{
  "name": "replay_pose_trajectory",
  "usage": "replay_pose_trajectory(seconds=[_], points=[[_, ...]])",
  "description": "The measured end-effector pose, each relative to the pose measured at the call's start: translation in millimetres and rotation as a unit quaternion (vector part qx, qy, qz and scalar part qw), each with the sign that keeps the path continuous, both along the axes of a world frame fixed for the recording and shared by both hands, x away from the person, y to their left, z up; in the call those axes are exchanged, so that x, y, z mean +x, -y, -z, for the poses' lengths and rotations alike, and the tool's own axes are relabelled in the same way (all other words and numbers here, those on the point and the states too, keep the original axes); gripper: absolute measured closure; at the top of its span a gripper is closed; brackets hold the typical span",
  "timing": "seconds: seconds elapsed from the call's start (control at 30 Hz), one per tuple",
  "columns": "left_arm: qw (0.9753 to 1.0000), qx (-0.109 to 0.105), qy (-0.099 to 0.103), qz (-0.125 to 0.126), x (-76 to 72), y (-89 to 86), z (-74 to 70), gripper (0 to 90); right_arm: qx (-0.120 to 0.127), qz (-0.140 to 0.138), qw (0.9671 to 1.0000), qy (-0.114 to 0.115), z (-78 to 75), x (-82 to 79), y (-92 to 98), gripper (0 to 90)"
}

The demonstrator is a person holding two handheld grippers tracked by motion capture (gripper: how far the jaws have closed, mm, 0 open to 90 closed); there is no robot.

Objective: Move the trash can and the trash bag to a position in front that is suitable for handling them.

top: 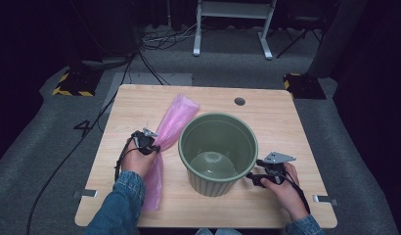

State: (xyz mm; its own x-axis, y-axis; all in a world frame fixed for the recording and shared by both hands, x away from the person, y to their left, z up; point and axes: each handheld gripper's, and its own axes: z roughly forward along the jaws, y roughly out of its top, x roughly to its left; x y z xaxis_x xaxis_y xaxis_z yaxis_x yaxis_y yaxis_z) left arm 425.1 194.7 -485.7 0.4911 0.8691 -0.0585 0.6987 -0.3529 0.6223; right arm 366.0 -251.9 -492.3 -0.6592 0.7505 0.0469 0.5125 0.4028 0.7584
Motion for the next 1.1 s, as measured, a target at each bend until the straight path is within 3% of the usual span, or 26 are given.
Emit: replay_pose_trajectory(seconds=[0.2,0.23,0.3,0.33,0.4,0.43,0.5,0.53,0.6,0.63,0.67,0.7,1.1], points=[[0.9978,-0.036,0.048,0.029,-13.4,-12.9,-11.3,89.1,0.007,-0.002,1.0,0.002,-3.5,3.1,-4.1,30.7],[0.9978,-0.036,0.048,0.029,-13.4,-12.9,-11.3,89.1,0.007,-0.002,1.0,0.002,-3.5,3.1,-4.1,30.7],[0.9949,-0.057,0.075,0.037,-19.7,-17.7,-22.3,89.1,0.009,0.0,1.0,0.004,-6.2,5.9,-5.8,32.3],[0.9949,-0.057,0.075,0.037,-19.7,-17.7,-22.3,89.1,0.011,0.001,0.9999,0.004,-6.8,7.4,-6.2,33.2],[0.9914,-0.076,0.099,0.041,-25.2,-21.7,-35.1,89.1,0.015,0.005,0.9999,0.002,-7.7,10.8,-6.6,35.5],[0.9914,-0.076,0.099,0.041,-25.2,-21.7,-35.1,89.1,0.019,0.009,0.9998,0.001,-7.3,12.6,-6.6,35.7],[0.9868,-0.097,0.118,0.055,-29.8,-23.1,-45.9,89.0,0.024,0.015,0.9996,-0.001,-5.7,16.1,-6.7,35.8],[0.9868,-0.097,0.118,0.055,-29.8,-23.1,-45.9,88.9,0.024,0.015,0.9996,-0.001,-5.7,16.1,-6.7,35.8],[0.9838,-0.105,0.131,0.061,-33.2,-22.9,-52.3,88.9,0.034,0.022,0.9992,0.0,-4.0,20.9,-7.2,35.9],[0.9812,-0.111,0.143,0.066,-36.7,-22.8,-59.0,88.8,0.038,0.022,0.999,0.004,-4.0,22.3,-7.6,36.0],[0.9812,-0.111,0.143,0.066,-36.7,-22.8,-59.0,88.9,0.042,0.022,0.9988,0.011,-4.4,23.3,-8.2,36.0],[0.9787,-0.119,0.152,0.07,-40.0,-22.4,-65.8,88.9,0.043,0.022,0.9986,0.02,-5.5,23.8,-8.7,35.9],[0.9667,-0.129,0.184,0.122,-56.3,-13.6,-113.4,89.0,0.039,0.015,0.9986,0.032,-14.5,19.8,-5.9,35.2]])
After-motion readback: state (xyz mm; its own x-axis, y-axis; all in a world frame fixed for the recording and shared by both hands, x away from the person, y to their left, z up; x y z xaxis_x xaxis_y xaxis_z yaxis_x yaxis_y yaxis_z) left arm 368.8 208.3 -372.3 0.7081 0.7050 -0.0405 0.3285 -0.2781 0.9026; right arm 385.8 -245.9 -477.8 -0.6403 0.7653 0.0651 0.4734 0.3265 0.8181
